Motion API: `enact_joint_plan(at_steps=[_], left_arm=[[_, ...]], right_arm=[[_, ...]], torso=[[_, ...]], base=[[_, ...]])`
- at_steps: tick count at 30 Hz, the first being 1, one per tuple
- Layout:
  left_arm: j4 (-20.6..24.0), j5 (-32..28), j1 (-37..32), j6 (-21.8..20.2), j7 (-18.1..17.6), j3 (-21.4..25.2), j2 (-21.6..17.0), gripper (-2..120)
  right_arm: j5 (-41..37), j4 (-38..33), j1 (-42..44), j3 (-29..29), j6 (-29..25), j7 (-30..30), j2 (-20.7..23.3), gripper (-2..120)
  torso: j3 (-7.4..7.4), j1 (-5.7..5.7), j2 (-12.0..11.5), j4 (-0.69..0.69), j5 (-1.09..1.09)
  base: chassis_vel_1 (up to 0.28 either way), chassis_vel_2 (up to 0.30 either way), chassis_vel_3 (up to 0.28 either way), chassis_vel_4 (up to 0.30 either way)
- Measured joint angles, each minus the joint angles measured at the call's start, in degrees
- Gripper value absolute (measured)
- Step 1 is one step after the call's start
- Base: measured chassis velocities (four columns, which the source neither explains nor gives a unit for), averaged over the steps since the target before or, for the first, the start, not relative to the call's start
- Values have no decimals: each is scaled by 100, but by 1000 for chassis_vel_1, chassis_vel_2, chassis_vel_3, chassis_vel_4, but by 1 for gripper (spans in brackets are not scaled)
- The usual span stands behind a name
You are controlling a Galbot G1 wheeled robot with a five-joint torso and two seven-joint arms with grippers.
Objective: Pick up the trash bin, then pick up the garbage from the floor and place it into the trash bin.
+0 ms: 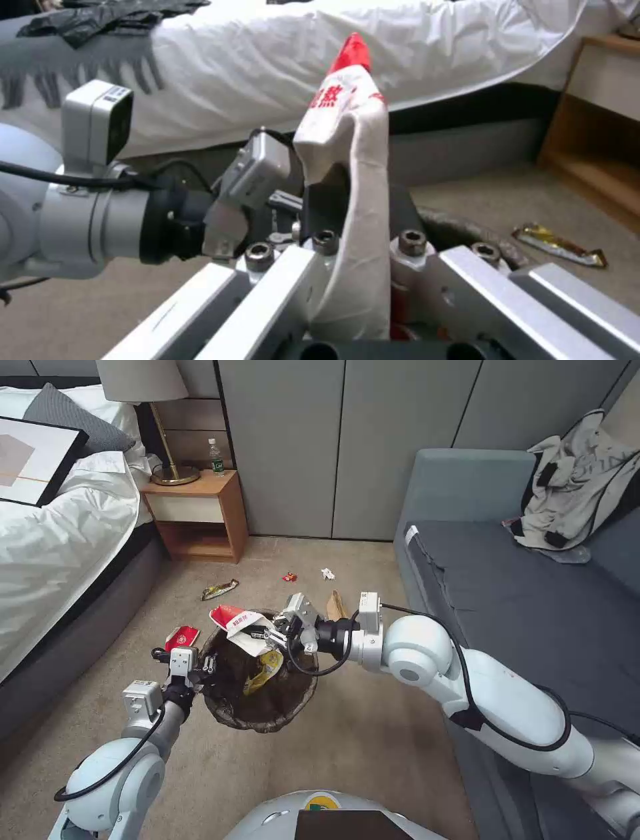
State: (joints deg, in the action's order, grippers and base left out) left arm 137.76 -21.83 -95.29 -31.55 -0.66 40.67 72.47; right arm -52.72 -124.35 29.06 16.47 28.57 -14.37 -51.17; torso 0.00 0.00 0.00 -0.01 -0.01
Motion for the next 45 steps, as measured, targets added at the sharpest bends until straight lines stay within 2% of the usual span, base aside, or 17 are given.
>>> enact_joint_plan(at_steps=[6,8,12,14,17,18,21,22,26,28,30,31,34,45], left_arm=[[-9,-2,1,0,-1,29,5,2],[-11,-2,2,1,-1,29,6,2],[-14,-3,25,4,-1,29,16,2],[-17,-3,32,4,-1,27,18,2],[-20,-14,52,5,-24,24,24,2],[-20,-14,52,5,-24,24,24,2],[-11,-26,55,5,-52,28,33,2],[-11,-26,55,5,-52,28,33,2],[25,-26,53,6,-59,30,49,2],[32,-26,52,6,-58,30,50,2],[42,-23,53,6,-60,23,49,2],[42,-23,53,6,-60,23,49,2],[61,-21,57,4,-59,5,53,2],[70,-16,55,0,-57,2,52,2]], right_arm=[[82,35,-64,93,17,-4,-5,-1],[120,33,-64,111,17,-6,6,4],[157,-18,-39,132,14,48,27,22],[158,-25,-37,132,13,68,29,25],[189,-47,-17,114,-19,49,69,40],[189,-47,-17,114,-19,49,69,40],[236,-85,66,51,-41,43,104,55],[236,-85,66,51,-41,43,104,55],[254,-167,218,-5,-62,119,135,74],[255,-180,234,-23,-64,123,147,76],[257,-206,264,-73,-71,128,182,87],[257,-206,264,-73,-71,128,182,87],[262,-232,313,-159,-77,127,241,99],[160,-398,360,-317,-104,254,250,100]], torso=[[0,0,0,1,0],[0,0,0,0,0],[0,0,0,0,0],[0,0,0,0,1],[0,0,0,1,1],[0,0,0,1,1],[0,0,0,0,1],[0,0,0,0,1],[0,0,0,0,1],[0,0,0,0,1],[0,0,0,0,1],[0,0,0,0,1],[0,0,0,0,1],[0,0,0,2,1]], base=[[0,0,0,0],[0,0,0,0],[0,0,0,0],[0,0,0,0],[0,0,0,0],[0,0,0,0],[0,0,0,0],[0,0,0,0],[0,0,0,0],[0,0,0,0],[0,0,0,0],[0,0,0,0],[0,0,0,0],[0,0,0,0]])
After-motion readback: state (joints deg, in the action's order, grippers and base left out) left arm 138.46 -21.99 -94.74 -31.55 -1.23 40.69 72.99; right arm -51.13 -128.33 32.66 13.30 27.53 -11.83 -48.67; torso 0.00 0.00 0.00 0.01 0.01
